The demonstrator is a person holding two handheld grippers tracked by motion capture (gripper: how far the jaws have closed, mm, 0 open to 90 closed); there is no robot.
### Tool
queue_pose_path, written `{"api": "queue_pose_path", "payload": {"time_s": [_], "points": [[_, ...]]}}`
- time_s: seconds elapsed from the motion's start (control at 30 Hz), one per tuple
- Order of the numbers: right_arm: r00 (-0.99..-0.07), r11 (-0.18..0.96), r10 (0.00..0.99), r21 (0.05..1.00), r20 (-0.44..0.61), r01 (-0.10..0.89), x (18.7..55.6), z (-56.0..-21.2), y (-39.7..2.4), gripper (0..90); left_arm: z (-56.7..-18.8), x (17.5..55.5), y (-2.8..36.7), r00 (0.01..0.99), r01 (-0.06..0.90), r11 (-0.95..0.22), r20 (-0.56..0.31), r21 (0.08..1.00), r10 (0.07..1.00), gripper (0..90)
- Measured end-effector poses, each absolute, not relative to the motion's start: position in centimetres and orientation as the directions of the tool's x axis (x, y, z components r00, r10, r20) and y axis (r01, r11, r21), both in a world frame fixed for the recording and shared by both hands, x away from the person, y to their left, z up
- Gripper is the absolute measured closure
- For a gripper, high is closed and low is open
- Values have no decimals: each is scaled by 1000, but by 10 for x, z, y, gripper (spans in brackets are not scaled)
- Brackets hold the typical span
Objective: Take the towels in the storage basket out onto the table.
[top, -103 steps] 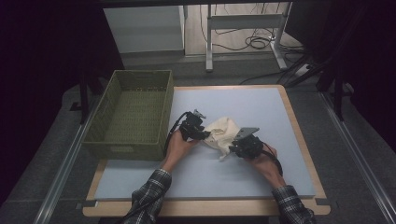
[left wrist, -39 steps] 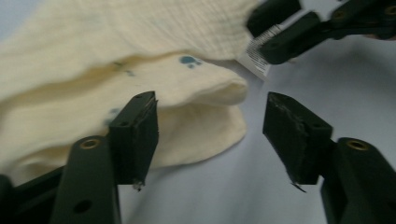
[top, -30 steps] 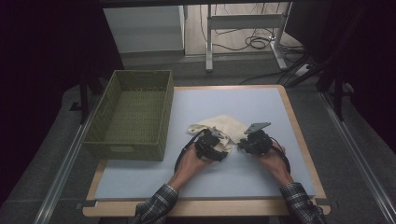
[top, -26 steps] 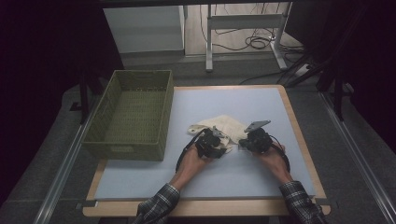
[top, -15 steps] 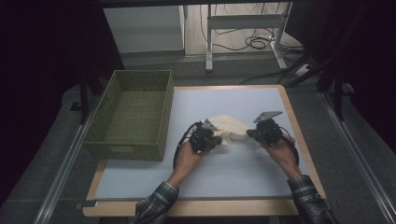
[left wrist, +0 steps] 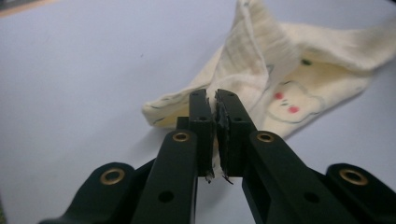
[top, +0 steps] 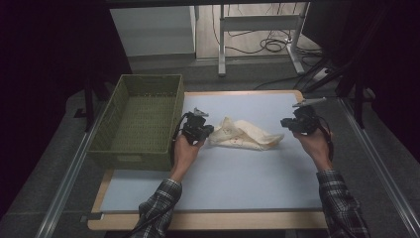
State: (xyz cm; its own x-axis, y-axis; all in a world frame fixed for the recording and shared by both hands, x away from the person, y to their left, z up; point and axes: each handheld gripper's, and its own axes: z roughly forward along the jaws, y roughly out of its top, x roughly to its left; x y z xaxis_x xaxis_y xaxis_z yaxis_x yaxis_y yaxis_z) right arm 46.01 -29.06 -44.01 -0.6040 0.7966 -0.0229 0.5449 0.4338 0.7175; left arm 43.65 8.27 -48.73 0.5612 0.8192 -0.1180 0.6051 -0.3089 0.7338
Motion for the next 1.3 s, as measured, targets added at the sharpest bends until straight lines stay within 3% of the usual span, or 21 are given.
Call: {"api": "queue_pose_path", "payload": {"time_s": [0.27, 0.53, 0.57, 0.63, 1.0, 1.23, 1.27, 1.3], "points": [[-752, 501, 656, 707, 66, 499, 435, -460, -245, 756, -493, 443, 86, 540, 624, -287, -134, 727, 831, 850], [-814, 621, 580, 653, -11, 434, 441, -500, -190, 628, -495, 445, 84, 535, 629, -290, -131, 721, 835, 850], [-812, 640, 582, 640, -43, 425, 443, -505, -186, 649, -496, 445, 84, 536, 631, -293, -129, 718, 834, 850], [-819, 673, 566, 626, -93, 394, 443, -514, -182, 880, -495, 444, 83, 535, 627, -296, -122, 721, 836, 852], [-827, 676, 557, 625, -84, 392, 403, -477, -224, 888, -471, 425, 86, 535, 586, -300, -80, 753, 841, 855], [-828, 691, 560, 570, -35, 444, 368, -488, -257, 881, -480, 388, 81, 562, 612, -359, -68, 705, 824, 845], [-827, 689, 561, 567, -22, 452, 365, -490, -259, 877, -485, 383, 81, 572, 628, -371, -84, 684, 816, 822], [-825, 681, 566, 563, 1, 468, 361, -494, -262, 827, -489, 379, 81, 581, 638, -377, -99, 672, 808, 719]]}}
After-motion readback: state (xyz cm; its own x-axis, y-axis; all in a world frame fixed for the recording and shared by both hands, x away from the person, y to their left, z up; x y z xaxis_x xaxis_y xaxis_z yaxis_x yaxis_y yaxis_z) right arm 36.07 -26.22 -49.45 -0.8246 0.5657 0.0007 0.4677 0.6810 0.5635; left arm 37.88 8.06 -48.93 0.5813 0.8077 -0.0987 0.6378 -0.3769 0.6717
